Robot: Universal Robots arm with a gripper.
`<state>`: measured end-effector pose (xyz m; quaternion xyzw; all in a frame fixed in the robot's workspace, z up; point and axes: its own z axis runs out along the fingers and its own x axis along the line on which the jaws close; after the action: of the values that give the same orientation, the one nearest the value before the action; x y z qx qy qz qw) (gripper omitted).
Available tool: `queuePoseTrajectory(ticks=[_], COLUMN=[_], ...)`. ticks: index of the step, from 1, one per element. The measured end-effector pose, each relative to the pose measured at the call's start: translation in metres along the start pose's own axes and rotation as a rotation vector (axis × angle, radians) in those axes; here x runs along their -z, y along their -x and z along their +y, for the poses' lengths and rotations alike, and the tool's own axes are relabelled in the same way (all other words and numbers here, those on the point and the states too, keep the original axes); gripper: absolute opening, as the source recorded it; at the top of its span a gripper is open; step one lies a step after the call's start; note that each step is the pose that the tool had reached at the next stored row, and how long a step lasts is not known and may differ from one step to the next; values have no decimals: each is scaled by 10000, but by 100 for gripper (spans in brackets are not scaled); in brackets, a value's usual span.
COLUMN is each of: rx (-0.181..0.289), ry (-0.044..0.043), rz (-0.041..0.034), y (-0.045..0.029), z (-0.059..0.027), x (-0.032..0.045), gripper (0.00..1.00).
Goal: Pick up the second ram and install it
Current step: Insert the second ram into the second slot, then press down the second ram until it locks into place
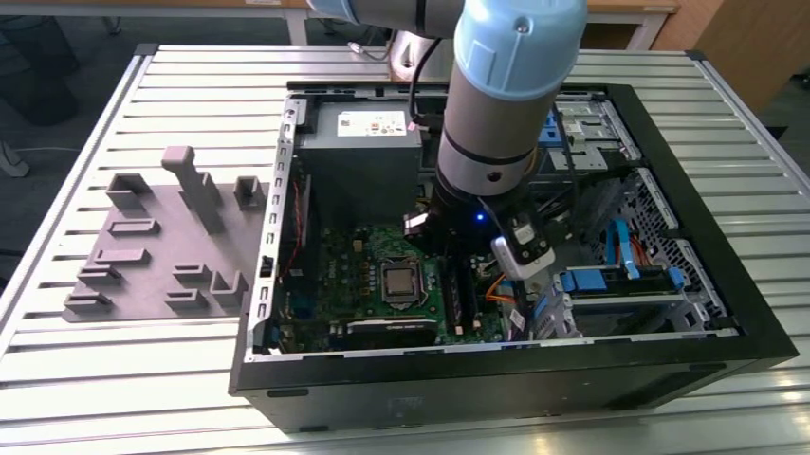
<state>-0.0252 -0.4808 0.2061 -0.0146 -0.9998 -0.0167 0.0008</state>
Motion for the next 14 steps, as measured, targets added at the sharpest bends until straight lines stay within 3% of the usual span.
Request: queuePoseTrajectory(ticks=[12,13,14], rx=[0,0,0], ry=[0,0,0], rz=[0,0,0], y=[0,0,0], z=[0,0,0], x=[-6,-6,-6], gripper=[15,21,21])
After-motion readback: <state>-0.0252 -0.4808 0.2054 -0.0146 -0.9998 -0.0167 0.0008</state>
